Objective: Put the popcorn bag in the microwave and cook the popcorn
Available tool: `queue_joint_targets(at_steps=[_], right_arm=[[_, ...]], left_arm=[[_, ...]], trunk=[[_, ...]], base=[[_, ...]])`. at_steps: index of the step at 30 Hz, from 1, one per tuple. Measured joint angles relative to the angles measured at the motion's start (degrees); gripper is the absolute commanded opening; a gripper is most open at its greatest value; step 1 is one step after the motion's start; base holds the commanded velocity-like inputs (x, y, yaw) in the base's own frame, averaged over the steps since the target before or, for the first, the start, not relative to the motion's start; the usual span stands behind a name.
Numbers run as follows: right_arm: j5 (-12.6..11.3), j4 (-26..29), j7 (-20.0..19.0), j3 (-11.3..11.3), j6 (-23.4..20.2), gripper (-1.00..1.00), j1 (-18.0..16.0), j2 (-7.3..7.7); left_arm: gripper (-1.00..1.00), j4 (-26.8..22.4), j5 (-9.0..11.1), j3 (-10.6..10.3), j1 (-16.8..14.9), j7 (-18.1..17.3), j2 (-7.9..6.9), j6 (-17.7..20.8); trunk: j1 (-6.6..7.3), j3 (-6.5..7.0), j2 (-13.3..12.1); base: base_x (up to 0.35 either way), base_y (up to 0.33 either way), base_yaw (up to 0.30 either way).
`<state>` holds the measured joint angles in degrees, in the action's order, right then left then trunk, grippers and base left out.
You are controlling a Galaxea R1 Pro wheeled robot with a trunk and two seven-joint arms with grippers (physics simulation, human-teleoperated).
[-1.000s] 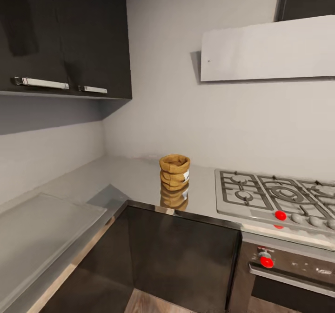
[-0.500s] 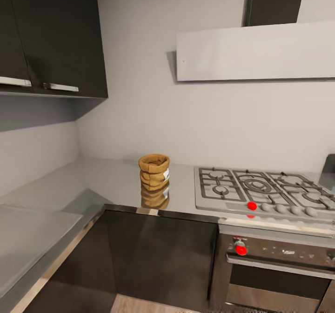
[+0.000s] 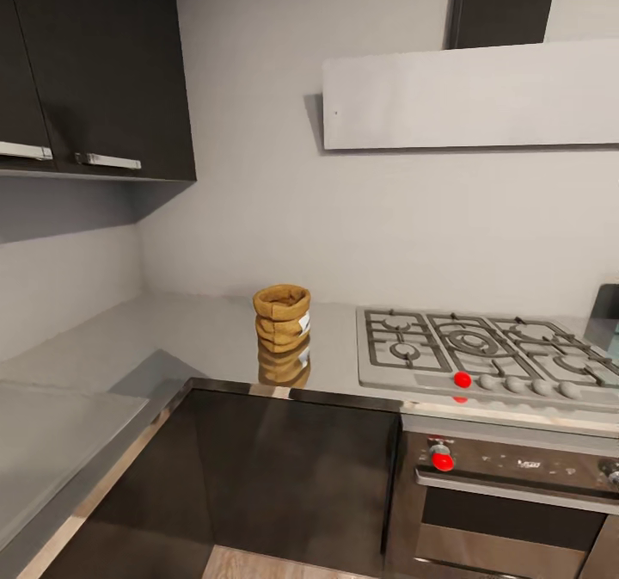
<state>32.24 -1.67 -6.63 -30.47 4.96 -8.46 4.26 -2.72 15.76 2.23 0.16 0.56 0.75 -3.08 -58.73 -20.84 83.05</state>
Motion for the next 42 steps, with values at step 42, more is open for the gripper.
queue_joint_targets(at_steps=[42], right_arm=[[0.04,0.0,-0.06,0.01,-0.33,1.0,0.0,-0.09]], left_arm=[[1.0,0.0,0.55,0.02,0.0,0.08,0.11,0.0]], trunk=[[7.46,6.1,-13.63]], base=[[0.0,0.0,0.0]])
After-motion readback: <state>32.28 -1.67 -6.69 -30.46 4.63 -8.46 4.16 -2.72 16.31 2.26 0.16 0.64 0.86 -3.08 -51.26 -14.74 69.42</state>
